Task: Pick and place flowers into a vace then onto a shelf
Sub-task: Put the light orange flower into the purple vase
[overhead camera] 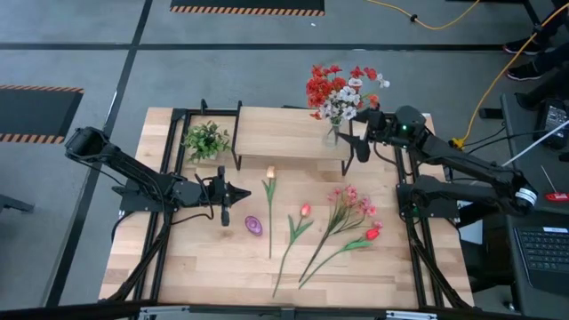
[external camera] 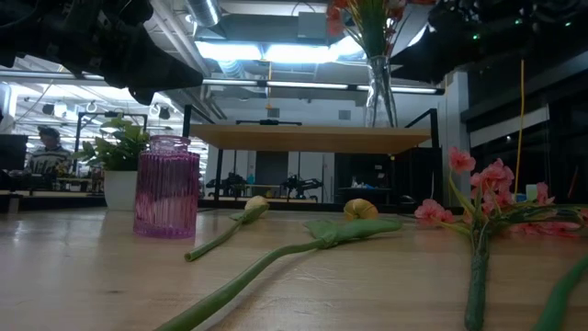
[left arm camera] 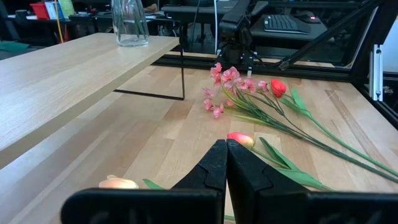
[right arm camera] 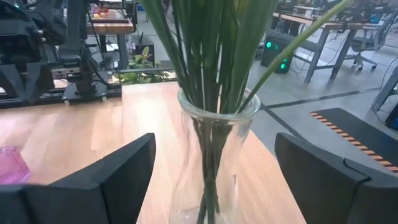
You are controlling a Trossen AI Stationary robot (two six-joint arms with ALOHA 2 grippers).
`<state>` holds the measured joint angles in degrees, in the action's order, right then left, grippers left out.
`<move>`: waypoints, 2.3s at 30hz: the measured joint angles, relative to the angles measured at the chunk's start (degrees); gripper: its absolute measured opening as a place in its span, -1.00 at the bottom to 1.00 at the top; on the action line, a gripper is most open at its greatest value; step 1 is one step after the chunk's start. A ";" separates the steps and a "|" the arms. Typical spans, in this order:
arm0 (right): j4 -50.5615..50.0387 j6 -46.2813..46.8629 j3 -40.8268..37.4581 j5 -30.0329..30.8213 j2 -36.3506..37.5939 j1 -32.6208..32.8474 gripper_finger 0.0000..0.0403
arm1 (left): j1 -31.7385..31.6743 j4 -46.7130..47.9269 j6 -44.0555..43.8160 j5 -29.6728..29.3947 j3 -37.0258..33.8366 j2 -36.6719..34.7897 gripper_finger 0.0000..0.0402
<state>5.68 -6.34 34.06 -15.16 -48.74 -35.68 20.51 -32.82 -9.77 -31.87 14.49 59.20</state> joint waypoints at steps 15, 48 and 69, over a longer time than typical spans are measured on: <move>-16.25 2.20 0.03 0.30 6.19 4.86 0.34 | 0.00 -0.82 6.64 -0.07 -0.01 0.00 -0.98; 0.23 7.43 -15.35 23.18 9.14 36.97 -0.99 | 0.02 25.90 -6.17 0.19 24.29 18.69 -0.99; 1.91 3.04 -16.68 26.27 8.21 49.15 -0.98 | 0.46 48.80 -17.88 9.35 62.20 46.39 -0.98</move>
<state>7.59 -3.30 17.39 11.11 -40.53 13.47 20.97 15.98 -27.65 -22.52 76.69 105.58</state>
